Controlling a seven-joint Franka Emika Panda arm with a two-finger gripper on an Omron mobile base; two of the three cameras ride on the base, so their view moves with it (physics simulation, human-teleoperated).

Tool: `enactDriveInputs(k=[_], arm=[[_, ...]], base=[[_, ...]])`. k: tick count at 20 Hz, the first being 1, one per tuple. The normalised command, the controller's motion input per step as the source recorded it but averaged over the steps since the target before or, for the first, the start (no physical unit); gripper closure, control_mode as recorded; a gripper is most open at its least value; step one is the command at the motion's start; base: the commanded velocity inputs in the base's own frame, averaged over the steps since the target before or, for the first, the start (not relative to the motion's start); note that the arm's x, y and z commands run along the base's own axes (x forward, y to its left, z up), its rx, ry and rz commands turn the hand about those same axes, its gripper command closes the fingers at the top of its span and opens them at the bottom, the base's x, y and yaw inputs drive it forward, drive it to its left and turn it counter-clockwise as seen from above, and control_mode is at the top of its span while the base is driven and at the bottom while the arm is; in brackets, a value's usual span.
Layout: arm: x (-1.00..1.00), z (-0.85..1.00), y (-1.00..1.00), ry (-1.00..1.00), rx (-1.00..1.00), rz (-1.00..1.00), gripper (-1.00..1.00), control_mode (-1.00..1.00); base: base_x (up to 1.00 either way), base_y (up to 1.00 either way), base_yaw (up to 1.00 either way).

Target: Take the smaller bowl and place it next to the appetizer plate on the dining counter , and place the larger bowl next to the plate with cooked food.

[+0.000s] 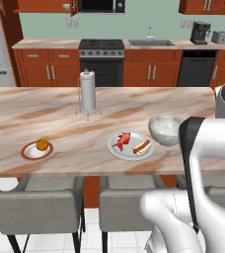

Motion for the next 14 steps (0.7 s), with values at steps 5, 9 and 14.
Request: enactDriveInputs(k=[5,9,14], arm=[[-0.02,0.0,0.76,0.0,0.23,0.09,-1.0,-1.0],[-0.34,0.0,-0.03,0.0,0.11,0.36,-1.0,-1.0],[-0.12,0.0,0.02,0.0,0.0,0.47,-1.0,-1.0]], base=[[0.0,0.0,0.0],[0.0,0.0,0.0],[0.0,0.0,0.0]])
